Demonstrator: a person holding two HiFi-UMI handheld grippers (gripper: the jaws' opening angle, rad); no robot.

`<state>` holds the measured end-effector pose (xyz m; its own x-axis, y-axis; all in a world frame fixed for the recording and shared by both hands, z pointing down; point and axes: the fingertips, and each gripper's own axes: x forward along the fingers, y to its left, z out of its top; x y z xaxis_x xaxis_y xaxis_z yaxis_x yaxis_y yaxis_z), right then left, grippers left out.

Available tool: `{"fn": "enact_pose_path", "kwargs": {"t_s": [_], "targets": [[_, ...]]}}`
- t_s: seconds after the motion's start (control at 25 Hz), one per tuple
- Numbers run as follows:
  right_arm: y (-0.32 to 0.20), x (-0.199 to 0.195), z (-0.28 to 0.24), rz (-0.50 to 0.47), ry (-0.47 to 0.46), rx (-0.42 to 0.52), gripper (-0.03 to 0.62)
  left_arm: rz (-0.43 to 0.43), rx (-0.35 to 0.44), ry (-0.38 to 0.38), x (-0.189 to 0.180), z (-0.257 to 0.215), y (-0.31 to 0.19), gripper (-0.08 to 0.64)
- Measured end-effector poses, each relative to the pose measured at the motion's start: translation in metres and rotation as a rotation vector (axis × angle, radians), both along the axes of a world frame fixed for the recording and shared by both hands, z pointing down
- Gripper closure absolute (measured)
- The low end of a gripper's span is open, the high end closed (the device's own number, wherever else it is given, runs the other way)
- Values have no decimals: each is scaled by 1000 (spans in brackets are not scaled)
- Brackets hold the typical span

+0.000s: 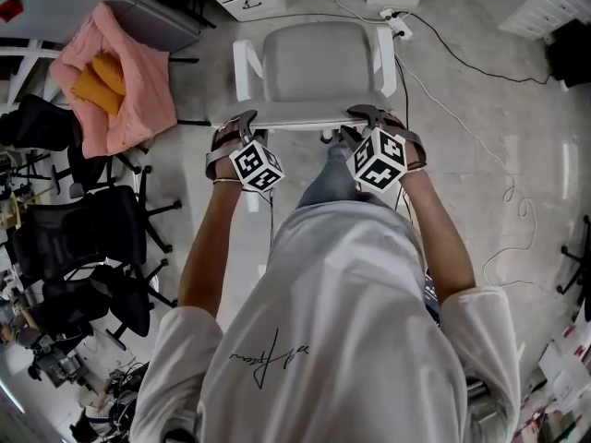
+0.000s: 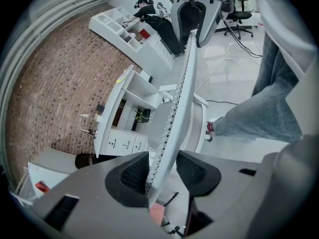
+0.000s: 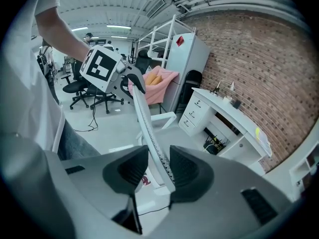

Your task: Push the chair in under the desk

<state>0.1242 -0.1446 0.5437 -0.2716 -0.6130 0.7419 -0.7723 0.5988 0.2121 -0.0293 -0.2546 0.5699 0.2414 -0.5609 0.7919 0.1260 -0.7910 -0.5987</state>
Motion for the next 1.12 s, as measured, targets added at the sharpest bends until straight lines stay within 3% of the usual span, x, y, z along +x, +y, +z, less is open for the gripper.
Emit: {"fn": "enact_pose_path", "kwargs": {"t_s": [0.68,1.12], "targets": [[-27,54,1,36,-2,21,434,6,8,17,52,0,-23,390],[-53,97,3,81,1,26,428,40,-30,15,93,1,-44,397]]}}
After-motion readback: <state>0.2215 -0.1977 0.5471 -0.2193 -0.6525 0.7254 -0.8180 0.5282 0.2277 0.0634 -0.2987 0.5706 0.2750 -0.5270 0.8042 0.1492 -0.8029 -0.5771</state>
